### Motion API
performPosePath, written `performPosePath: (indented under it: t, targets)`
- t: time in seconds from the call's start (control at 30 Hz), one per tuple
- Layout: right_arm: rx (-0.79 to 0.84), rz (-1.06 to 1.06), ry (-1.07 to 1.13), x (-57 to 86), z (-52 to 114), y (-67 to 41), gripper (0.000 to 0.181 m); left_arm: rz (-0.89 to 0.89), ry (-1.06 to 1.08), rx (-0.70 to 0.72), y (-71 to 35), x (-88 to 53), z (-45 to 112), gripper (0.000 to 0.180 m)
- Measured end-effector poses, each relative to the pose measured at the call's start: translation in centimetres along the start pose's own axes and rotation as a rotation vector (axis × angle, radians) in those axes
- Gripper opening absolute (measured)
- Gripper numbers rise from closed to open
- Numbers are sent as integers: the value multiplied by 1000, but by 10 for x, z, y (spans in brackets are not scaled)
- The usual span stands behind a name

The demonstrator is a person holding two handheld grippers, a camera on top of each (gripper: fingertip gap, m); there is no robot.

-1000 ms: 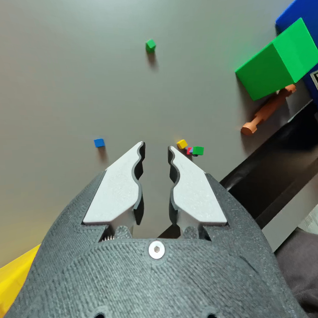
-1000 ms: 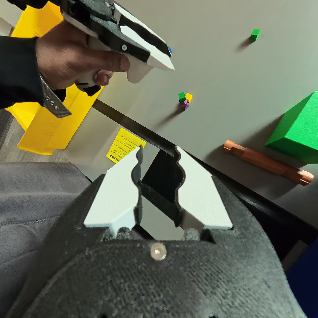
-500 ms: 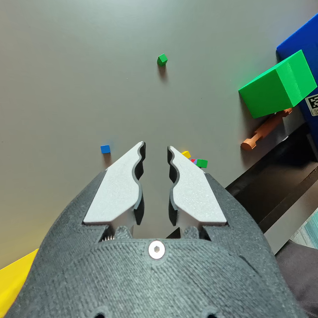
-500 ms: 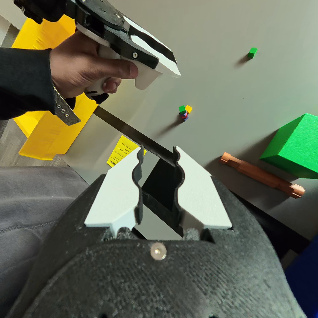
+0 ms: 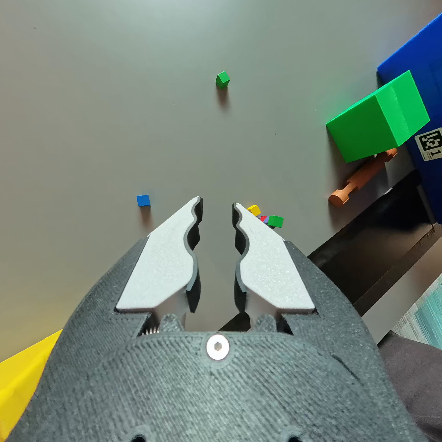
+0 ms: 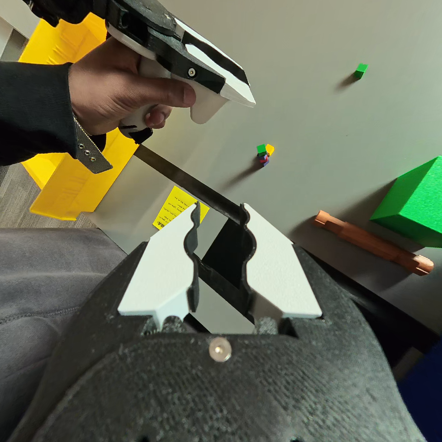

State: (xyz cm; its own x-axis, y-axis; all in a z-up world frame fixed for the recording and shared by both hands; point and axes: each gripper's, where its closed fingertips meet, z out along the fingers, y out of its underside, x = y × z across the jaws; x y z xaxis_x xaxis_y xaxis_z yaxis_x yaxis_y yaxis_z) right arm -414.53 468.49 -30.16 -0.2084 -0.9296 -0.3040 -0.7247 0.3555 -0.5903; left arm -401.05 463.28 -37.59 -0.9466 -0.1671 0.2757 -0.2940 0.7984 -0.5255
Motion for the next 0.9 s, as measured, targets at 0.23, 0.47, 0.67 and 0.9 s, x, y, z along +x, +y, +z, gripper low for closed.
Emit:
performPosePath:
  t: [0.23, 0.47, 0.67, 0.9]
  targets:
    - [-1, -11, -4, -7, 1, 1, 32, -14, 3, 15, -1, 3, -7, 21]
    - [4, -18, -8, -13, 1, 0, 31, -39, 12, 32, -4, 7, -15, 21]
    - [16, -24, -17, -19, 4, -3, 31, -39, 16, 47, -7, 13, -26, 21]
    - [37, -52, 13, -14, 10, -10, 32, 38, 29, 71, -4, 35, -55, 20]
